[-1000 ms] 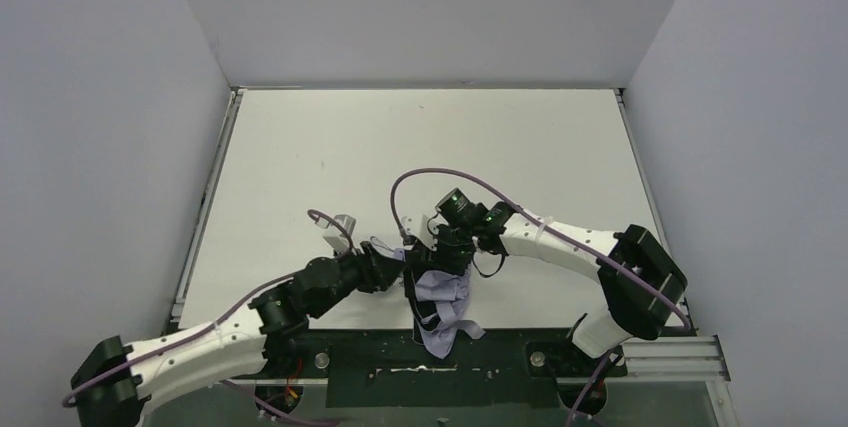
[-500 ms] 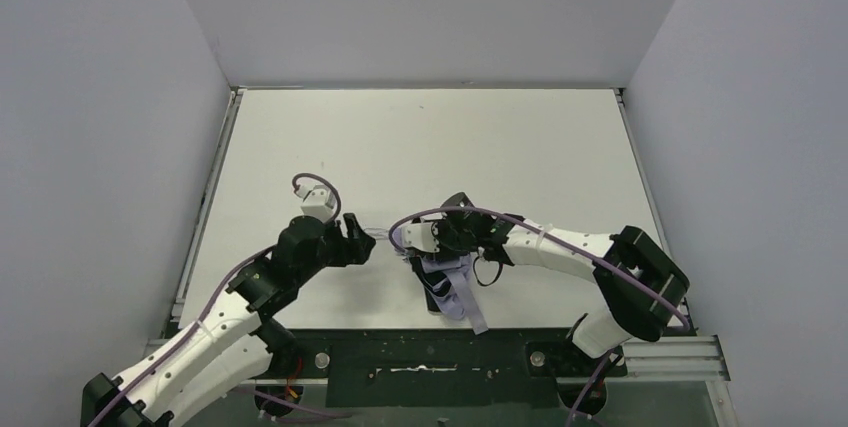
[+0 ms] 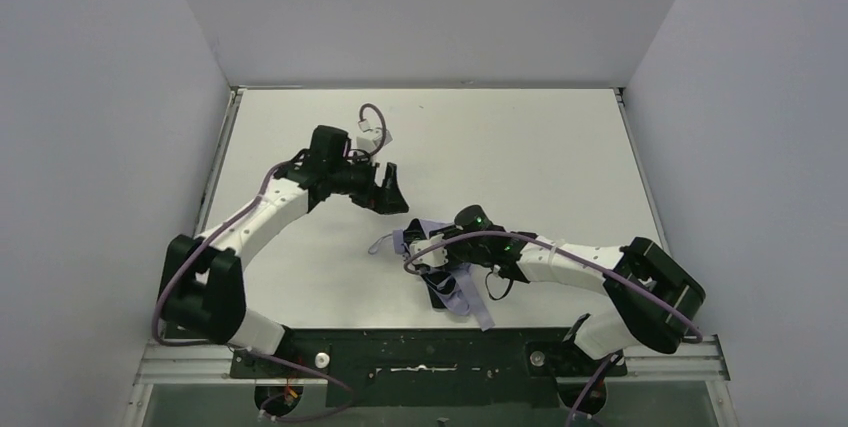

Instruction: Put away the umbrella

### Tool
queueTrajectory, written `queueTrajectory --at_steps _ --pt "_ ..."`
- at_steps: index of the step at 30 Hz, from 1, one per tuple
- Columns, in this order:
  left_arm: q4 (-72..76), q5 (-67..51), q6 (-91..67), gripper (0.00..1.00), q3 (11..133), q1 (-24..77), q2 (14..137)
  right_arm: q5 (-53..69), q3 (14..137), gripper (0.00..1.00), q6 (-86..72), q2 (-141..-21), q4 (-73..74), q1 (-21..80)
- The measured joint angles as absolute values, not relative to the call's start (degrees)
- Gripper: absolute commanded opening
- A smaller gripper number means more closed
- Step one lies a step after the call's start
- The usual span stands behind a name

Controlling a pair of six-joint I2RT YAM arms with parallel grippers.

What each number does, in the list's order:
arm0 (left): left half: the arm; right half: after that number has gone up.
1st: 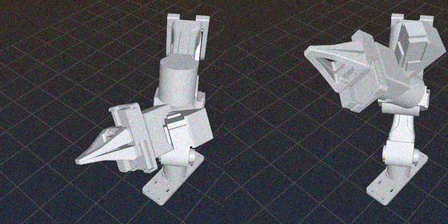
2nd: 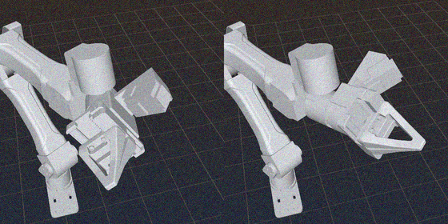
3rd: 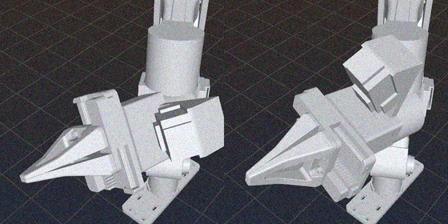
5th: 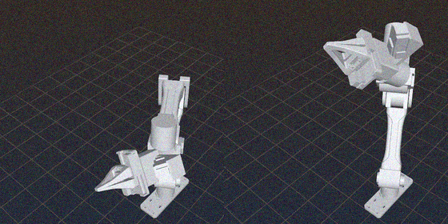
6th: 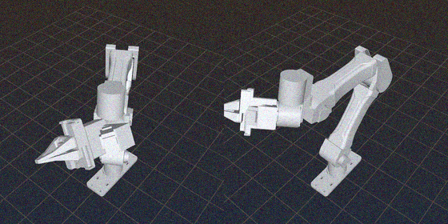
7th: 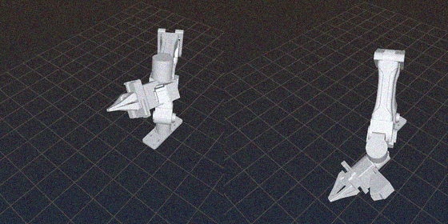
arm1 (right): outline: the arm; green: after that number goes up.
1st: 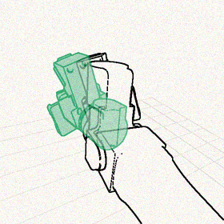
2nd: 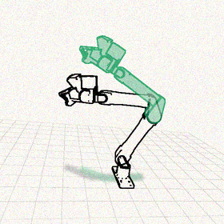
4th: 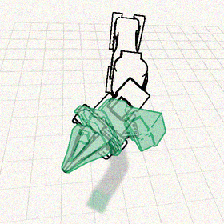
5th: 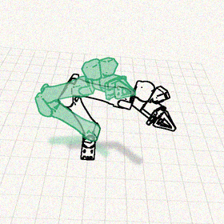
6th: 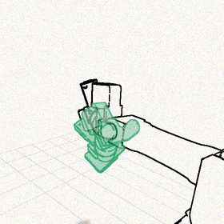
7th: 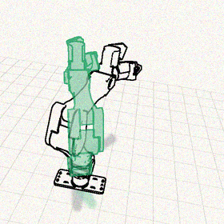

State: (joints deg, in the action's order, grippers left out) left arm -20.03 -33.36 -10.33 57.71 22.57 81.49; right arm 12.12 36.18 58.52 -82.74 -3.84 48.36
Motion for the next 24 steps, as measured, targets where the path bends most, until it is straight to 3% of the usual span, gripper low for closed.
queueTrajectory --at_steps 6,24 --pt "-27.09 -40.82 0.45 0.89 65.41 23.07 94.61 12.95 34.7 0.23 58.94 -80.88 -4.45 48.36" --pt "-36.91 -45.32 16.27 0.89 70.52 33.91 108.88 13.37 32.21 0.23 58.24 -79.22 -6.66 48.38"
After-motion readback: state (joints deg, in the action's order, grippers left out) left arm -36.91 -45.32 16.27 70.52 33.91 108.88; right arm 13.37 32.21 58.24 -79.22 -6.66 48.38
